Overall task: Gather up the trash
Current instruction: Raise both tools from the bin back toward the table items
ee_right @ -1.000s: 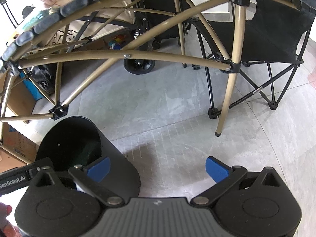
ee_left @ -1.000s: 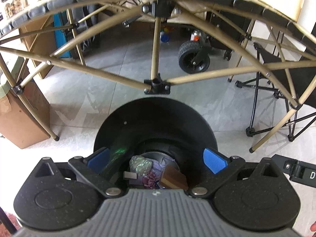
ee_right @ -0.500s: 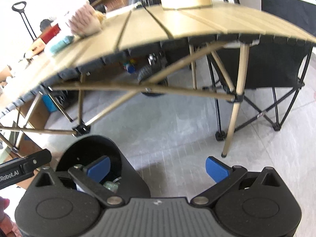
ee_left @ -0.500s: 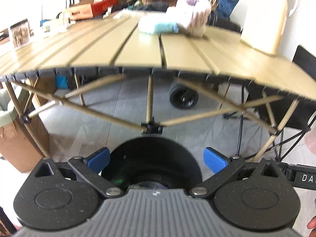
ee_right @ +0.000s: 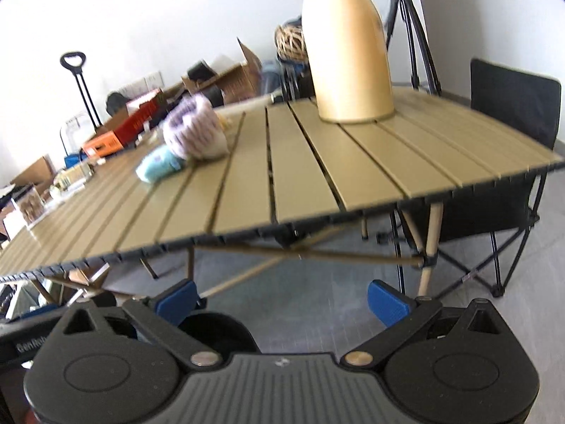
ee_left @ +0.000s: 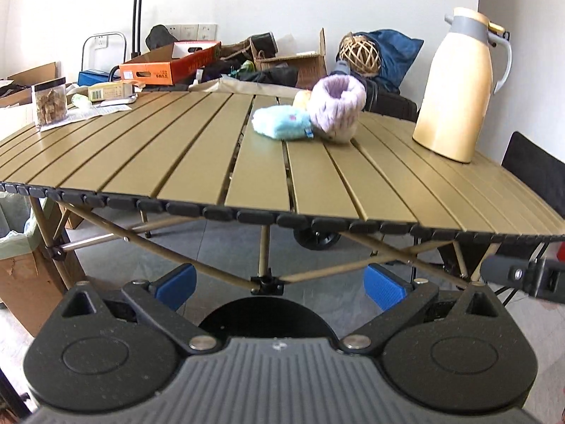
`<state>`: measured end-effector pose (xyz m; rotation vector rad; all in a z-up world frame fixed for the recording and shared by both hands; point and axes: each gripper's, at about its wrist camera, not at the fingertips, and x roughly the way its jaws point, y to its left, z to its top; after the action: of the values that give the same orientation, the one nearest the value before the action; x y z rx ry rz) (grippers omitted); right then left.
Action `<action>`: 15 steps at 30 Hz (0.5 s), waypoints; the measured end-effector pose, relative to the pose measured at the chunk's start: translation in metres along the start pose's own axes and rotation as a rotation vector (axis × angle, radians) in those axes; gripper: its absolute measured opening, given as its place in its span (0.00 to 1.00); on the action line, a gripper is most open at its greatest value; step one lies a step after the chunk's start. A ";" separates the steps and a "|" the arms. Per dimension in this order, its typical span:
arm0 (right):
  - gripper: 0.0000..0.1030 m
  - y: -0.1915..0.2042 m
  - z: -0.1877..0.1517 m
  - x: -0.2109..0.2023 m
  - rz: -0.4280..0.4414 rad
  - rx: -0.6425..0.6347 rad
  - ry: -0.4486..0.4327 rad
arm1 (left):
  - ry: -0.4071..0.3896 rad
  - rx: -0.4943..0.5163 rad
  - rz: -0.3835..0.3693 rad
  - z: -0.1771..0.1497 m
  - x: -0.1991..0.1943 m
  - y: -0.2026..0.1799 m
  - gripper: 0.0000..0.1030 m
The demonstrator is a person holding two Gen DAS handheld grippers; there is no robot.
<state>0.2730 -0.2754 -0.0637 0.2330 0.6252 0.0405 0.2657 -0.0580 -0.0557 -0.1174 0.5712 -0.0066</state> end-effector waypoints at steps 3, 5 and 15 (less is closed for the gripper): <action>1.00 0.008 0.010 -0.006 0.008 -0.014 -0.037 | -0.022 -0.005 0.002 0.007 -0.005 0.002 1.00; 1.00 0.013 0.015 -0.008 0.016 -0.023 -0.059 | -0.039 -0.008 0.004 0.012 -0.007 0.003 1.00; 1.00 0.033 0.053 -0.008 0.014 -0.069 -0.162 | -0.121 -0.021 0.017 0.047 -0.007 0.007 1.00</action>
<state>0.2982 -0.2547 -0.0098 0.1717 0.4601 0.0565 0.2849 -0.0454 -0.0131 -0.1328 0.4516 0.0225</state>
